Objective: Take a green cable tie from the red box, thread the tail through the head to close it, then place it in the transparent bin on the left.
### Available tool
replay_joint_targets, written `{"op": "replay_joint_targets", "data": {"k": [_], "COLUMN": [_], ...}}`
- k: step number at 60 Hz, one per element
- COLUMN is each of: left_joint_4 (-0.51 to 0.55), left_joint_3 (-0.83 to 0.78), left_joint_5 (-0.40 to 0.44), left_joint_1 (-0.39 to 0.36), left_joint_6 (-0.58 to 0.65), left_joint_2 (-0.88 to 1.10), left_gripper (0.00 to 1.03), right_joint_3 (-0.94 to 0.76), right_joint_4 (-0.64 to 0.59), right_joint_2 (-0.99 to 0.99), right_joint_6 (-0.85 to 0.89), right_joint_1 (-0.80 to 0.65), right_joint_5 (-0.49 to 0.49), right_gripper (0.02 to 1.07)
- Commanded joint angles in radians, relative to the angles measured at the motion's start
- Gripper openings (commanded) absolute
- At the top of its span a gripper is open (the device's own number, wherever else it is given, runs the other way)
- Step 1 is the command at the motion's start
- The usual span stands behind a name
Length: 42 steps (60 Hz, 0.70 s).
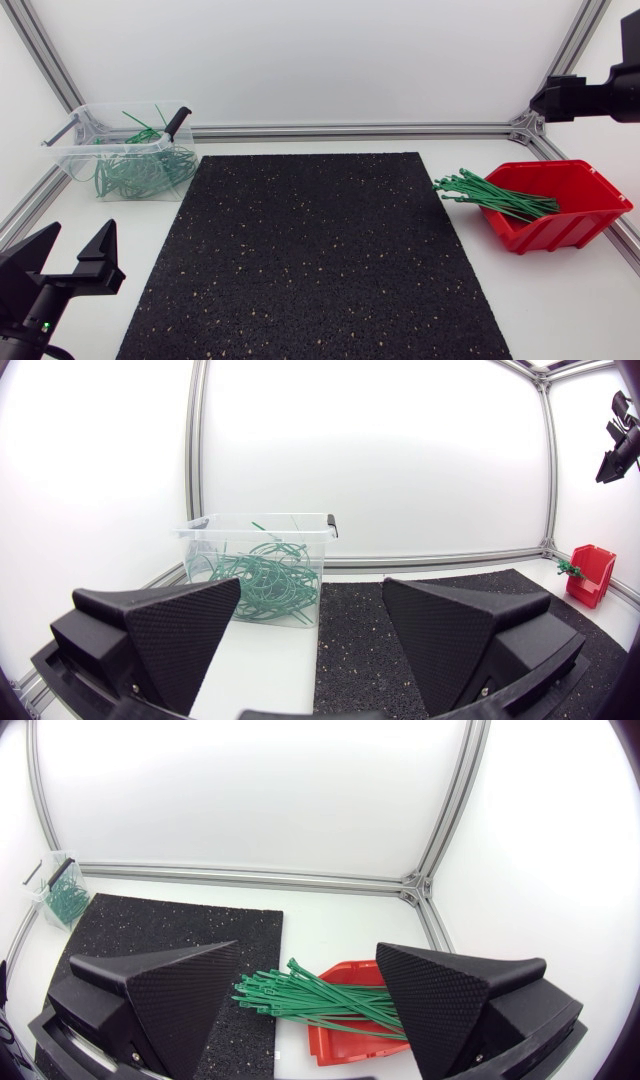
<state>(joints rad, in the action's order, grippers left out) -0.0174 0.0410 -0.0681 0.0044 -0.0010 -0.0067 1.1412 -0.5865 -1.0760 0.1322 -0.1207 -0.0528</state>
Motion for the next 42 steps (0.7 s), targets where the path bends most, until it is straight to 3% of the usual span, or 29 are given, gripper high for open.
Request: {"op": "replay_joint_targets", "data": {"k": [1,8,14,18,33,42], "left_joint_4": [0.016,0.016,0.016,0.016,0.016,0.016], "left_joint_3": [-0.039,-0.039,-0.039,-0.039,-0.039,-0.039], "left_joint_5": [-0.001,-0.002,-0.002,-0.001,-0.002,-0.002], "left_joint_1": [0.0,-0.003,-0.004,-0.004,-0.006,-0.006], "left_joint_6": [-0.008,-0.008,-0.008,-0.008,-0.01,-0.01], "left_joint_2": [-0.006,-0.006,-0.006,-0.006,-0.006,-0.006], "left_gripper": [0.99,0.99,0.99,0.99,0.99,0.99], "right_joint_3": [0.055,0.12,0.227,0.261,0.262,0.264], "right_joint_4": [-0.038,-0.093,-0.217,-0.23,-0.297,-0.331], "right_joint_2": [-0.065,-0.14,-0.249,-0.3,-0.364,-0.392], "right_joint_6": [0.046,0.116,0.219,0.288,0.682,0.823], "right_joint_1": [-0.028,-0.054,-0.114,-0.152,-0.16,-0.134], "right_joint_5": [-0.018,-0.045,-0.173,-0.236,-0.246,-0.245], "right_gripper": [1.02,1.02,1.02,1.02,1.02,1.02]}}
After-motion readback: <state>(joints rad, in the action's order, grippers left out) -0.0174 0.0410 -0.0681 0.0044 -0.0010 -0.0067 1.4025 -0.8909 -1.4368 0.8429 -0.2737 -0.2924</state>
